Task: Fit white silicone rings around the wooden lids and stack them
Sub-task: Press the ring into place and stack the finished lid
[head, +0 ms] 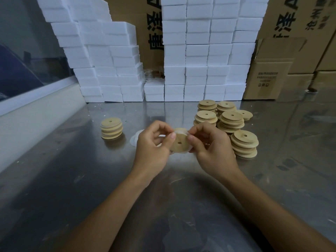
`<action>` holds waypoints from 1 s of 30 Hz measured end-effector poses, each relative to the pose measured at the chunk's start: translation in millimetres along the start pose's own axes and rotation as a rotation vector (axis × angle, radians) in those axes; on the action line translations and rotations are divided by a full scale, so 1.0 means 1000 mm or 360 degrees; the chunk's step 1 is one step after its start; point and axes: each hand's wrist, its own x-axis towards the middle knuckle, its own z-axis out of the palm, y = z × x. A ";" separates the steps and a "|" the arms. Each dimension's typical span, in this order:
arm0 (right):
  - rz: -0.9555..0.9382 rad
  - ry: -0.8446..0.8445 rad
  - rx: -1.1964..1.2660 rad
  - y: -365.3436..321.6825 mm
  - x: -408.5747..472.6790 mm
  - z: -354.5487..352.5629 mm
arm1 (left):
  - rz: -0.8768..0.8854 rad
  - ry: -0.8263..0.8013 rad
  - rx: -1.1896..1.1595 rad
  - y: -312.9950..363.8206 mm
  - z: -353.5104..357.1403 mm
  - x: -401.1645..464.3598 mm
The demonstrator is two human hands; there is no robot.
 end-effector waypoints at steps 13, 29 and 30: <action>-0.0272 0.0081 -0.0219 0.004 0.000 0.000 | 0.0099 0.0002 0.0164 -0.003 -0.001 0.002; -0.0224 0.0072 -0.0202 0.003 0.000 -0.001 | 0.0247 -0.0125 0.0236 0.002 -0.007 0.001; -0.0210 0.0074 -0.0196 0.003 0.000 -0.001 | 0.0231 -0.0139 0.0231 0.001 -0.007 0.001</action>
